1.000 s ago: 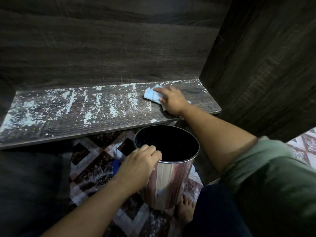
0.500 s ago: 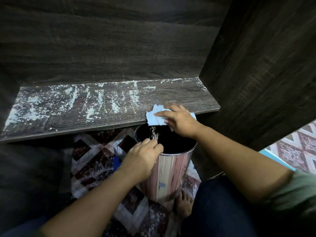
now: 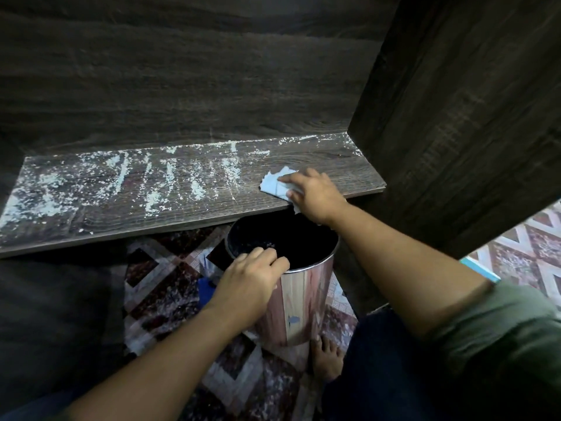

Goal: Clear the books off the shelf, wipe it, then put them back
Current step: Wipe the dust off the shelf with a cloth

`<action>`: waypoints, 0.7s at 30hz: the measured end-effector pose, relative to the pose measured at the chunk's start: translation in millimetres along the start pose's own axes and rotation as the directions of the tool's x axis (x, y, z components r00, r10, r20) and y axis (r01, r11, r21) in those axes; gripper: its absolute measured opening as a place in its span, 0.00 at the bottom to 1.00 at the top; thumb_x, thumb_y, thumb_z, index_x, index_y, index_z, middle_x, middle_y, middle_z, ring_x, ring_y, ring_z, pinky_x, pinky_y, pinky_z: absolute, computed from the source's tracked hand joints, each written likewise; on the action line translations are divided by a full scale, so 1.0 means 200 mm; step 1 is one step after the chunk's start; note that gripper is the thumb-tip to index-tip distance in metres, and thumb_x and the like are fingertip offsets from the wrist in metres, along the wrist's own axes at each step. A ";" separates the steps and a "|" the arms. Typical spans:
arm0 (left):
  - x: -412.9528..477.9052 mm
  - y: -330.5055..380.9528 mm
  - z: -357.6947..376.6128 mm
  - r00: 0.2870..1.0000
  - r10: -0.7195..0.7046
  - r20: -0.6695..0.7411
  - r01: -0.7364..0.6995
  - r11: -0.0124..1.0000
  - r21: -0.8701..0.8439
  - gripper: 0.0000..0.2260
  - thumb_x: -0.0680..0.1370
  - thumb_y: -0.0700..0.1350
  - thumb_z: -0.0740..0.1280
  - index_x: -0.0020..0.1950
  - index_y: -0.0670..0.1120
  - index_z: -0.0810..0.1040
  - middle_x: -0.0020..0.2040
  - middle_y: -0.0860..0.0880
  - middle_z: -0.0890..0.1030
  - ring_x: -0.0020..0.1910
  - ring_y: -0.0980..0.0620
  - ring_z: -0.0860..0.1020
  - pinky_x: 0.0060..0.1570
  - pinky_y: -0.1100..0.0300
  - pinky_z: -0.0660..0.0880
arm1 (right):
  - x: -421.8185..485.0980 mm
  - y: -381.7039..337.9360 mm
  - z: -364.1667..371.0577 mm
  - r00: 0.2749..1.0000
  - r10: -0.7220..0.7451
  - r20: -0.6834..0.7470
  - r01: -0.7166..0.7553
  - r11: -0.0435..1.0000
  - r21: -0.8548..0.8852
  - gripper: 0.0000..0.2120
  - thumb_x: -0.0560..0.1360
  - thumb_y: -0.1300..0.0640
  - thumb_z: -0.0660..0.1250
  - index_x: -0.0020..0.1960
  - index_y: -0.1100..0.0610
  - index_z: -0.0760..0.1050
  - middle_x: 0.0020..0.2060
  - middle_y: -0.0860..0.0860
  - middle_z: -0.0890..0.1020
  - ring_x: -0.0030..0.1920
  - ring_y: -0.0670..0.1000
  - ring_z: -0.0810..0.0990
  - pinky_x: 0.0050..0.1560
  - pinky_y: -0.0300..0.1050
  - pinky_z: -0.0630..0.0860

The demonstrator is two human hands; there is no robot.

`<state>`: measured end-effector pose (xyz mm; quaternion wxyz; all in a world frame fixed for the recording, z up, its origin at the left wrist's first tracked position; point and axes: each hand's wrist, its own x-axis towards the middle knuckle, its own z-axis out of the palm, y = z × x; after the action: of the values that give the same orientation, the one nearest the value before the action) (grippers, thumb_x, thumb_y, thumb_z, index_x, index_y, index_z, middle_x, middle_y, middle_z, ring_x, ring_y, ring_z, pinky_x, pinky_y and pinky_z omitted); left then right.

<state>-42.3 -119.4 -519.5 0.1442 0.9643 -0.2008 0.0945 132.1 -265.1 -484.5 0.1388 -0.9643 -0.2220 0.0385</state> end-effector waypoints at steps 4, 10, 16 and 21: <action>0.00 -0.01 0.01 1.000 0.001 0.008 -0.001 1.000 -0.019 0.15 0.62 0.39 0.76 0.47 0.47 0.78 0.39 0.50 0.73 0.39 0.48 0.74 0.35 0.54 0.73 | -0.12 -0.01 -0.12 0.981 -0.111 0.160 0.108 0.994 0.028 0.17 0.79 0.53 0.64 0.67 0.46 0.74 0.64 0.55 0.74 0.64 0.58 0.72 0.66 0.47 0.67; -0.01 0.02 0.02 0.999 0.045 -0.004 -0.045 0.999 0.007 0.07 0.68 0.42 0.65 0.45 0.48 0.76 0.39 0.51 0.72 0.38 0.49 0.73 0.36 0.56 0.72 | -0.21 -0.04 -0.22 0.977 -0.086 -0.193 0.102 0.992 0.074 0.15 0.77 0.54 0.67 0.63 0.51 0.75 0.58 0.56 0.76 0.57 0.60 0.76 0.58 0.47 0.70; 0.01 0.03 0.02 0.997 0.070 0.017 -0.071 0.992 0.100 0.12 0.68 0.46 0.54 0.43 0.49 0.76 0.37 0.52 0.72 0.37 0.50 0.73 0.33 0.57 0.73 | -0.23 -0.01 -0.04 0.997 -0.063 -0.040 0.064 0.997 0.033 0.15 0.78 0.52 0.64 0.65 0.50 0.74 0.61 0.56 0.74 0.59 0.61 0.74 0.61 0.54 0.72; 0.04 0.03 0.02 0.998 0.062 0.024 -0.063 0.996 0.063 0.11 0.69 0.45 0.56 0.44 0.47 0.77 0.38 0.50 0.73 0.38 0.48 0.74 0.34 0.54 0.74 | -0.20 0.06 -0.03 0.996 -0.050 -0.068 0.054 0.996 0.065 0.15 0.78 0.53 0.65 0.64 0.51 0.75 0.60 0.56 0.75 0.59 0.61 0.76 0.60 0.53 0.72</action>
<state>-37.3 -130.0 -520.3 0.1080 0.9627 -0.2294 0.0947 102.3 -294.0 -480.8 0.1794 -0.9538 -0.2408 0.0101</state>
